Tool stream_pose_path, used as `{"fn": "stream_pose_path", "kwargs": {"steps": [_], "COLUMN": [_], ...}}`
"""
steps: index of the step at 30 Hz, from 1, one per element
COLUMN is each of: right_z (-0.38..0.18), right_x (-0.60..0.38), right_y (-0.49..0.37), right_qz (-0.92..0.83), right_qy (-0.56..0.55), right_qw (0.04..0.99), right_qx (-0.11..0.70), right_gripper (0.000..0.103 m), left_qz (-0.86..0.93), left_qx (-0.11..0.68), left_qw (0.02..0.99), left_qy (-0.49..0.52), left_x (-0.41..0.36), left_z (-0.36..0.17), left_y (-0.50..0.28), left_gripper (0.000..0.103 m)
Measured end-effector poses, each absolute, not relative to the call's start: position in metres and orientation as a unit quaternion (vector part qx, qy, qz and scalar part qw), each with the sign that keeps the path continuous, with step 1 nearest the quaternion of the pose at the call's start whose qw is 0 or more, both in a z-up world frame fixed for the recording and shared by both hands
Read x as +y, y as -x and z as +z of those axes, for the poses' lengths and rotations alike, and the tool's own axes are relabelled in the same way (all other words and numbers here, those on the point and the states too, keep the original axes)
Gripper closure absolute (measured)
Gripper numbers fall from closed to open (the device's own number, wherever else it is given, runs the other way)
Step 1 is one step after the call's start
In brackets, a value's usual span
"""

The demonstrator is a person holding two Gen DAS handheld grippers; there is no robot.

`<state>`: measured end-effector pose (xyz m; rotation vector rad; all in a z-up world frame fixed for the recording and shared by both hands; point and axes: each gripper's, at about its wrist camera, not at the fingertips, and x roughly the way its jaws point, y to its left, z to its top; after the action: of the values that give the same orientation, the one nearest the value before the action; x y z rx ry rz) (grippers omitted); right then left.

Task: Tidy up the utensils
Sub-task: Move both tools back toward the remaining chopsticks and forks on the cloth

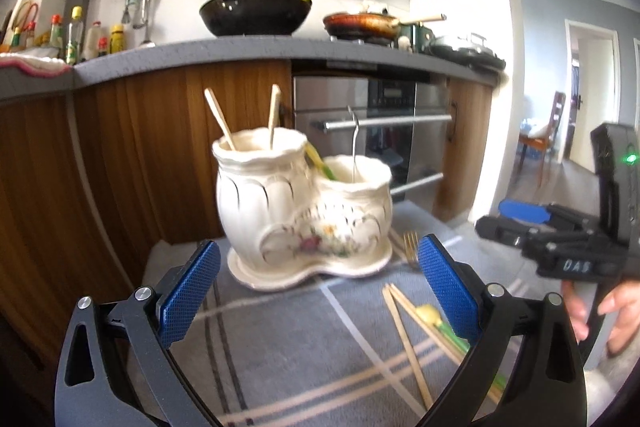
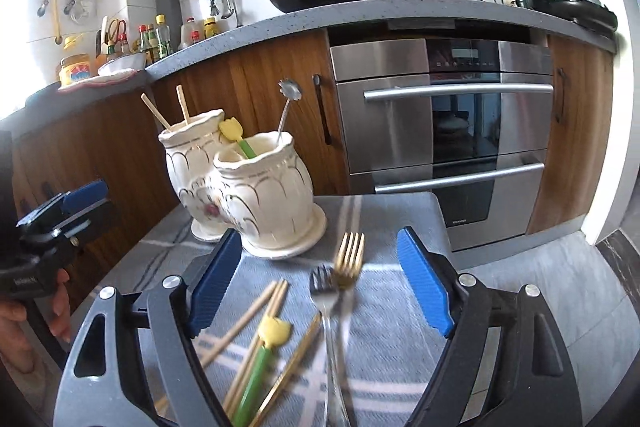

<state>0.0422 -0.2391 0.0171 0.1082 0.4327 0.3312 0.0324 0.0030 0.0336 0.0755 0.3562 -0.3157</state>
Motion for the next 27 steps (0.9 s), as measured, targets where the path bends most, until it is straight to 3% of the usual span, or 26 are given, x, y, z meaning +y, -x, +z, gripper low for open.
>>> {"fn": "stream_pose_path", "kwargs": {"steps": [18,27], "right_z": [0.01,0.009], "right_x": [-0.23,-0.243], "right_y": [-0.033,-0.044], "right_qz": [0.162,0.138], "right_qy": [-0.005,-0.024], "right_qw": [0.964,0.965], "right_qx": [0.21,0.224], "right_gripper": [0.02,0.009], "left_qz": [-0.196,-0.187], "left_qx": [0.203,0.248], "left_qw": [0.959,0.948], "left_qy": [-0.036,-0.071], "left_x": [0.001,-0.009], "left_z": [0.01,0.007], "left_y": [-0.025,-0.027], "left_gripper": [0.005,0.005]}}
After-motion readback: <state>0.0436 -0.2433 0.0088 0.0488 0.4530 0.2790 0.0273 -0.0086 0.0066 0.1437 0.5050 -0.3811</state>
